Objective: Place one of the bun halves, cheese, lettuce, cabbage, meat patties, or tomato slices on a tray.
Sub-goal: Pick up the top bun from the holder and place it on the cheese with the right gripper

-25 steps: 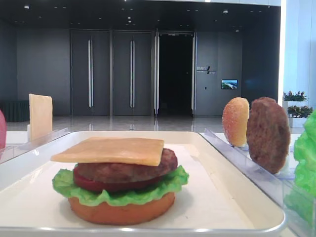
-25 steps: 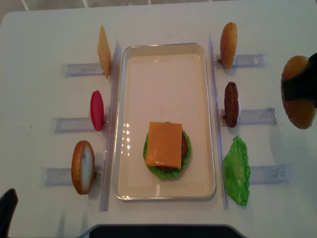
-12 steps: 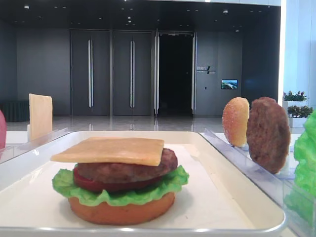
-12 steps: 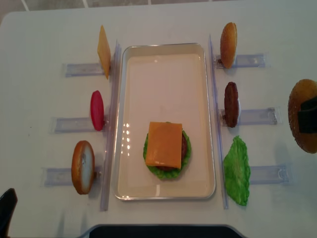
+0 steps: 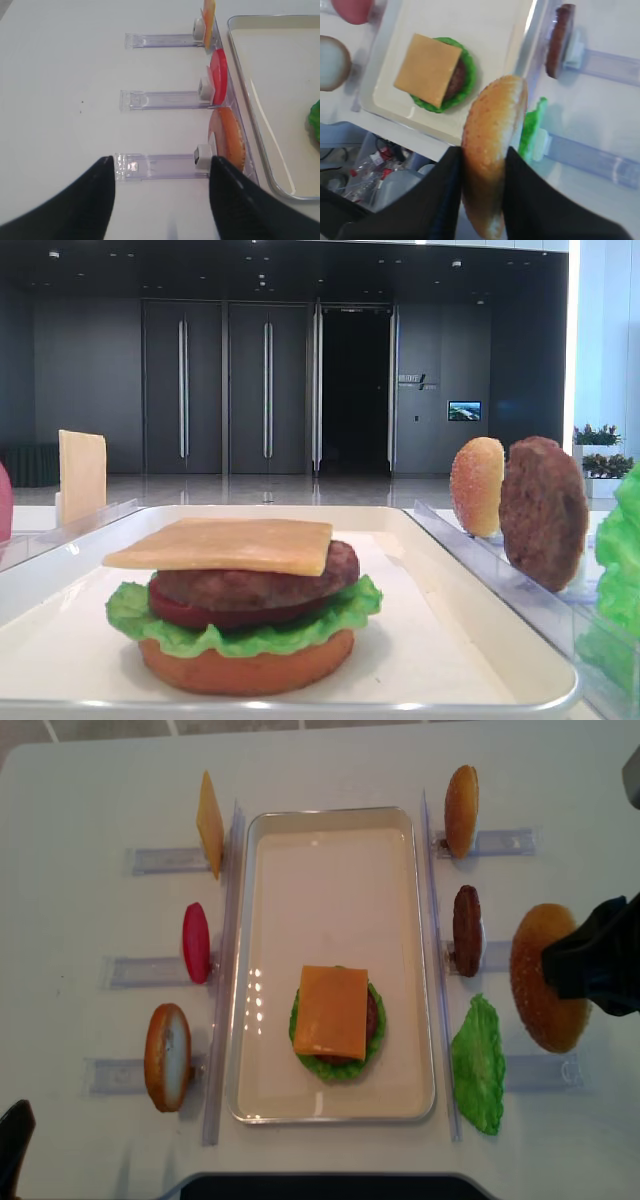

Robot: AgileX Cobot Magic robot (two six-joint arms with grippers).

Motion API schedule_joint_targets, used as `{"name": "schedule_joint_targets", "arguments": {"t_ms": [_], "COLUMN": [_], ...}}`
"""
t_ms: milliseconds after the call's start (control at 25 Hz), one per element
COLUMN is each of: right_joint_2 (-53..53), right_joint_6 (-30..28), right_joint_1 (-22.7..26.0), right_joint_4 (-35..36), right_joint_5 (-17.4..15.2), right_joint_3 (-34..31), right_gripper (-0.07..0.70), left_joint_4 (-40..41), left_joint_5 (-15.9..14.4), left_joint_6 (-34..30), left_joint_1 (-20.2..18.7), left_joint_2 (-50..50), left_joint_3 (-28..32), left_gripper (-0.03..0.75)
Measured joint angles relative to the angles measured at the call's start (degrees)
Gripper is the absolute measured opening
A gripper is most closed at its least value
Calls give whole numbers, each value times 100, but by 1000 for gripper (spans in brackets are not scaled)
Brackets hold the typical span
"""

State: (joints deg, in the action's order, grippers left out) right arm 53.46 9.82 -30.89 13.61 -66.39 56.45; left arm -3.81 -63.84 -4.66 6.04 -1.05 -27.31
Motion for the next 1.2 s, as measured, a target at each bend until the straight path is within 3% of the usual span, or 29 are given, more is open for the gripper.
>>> {"name": "schedule_joint_targets", "arguments": {"t_ms": [280, 720, 1000, 1200], "right_joint_2": [532, 1348, 1434, 1498], "right_joint_6": [-742, -1995, -2216, -2588], "right_joint_1": [0, 0, 0, 0], "right_joint_4": [1374, 3746, 3971, 4341], "right_joint_5": [644, 1101, 1202, 1567], "right_joint_3": [0, -4, -178, -620], "right_gripper": [201, 200, 200, 200], "left_joint_4": [0, 0, 0, 0], "left_joint_5": [0, 0, 0, 0], "left_joint_6": [0, 0, 0, 0], "left_joint_1": [0, 0, 0, 0], "left_joint_2": [0, 0, 0, 0], "left_joint_3": [0, 0, 0, 0], "left_gripper": [454, 454, 454, 454]}}
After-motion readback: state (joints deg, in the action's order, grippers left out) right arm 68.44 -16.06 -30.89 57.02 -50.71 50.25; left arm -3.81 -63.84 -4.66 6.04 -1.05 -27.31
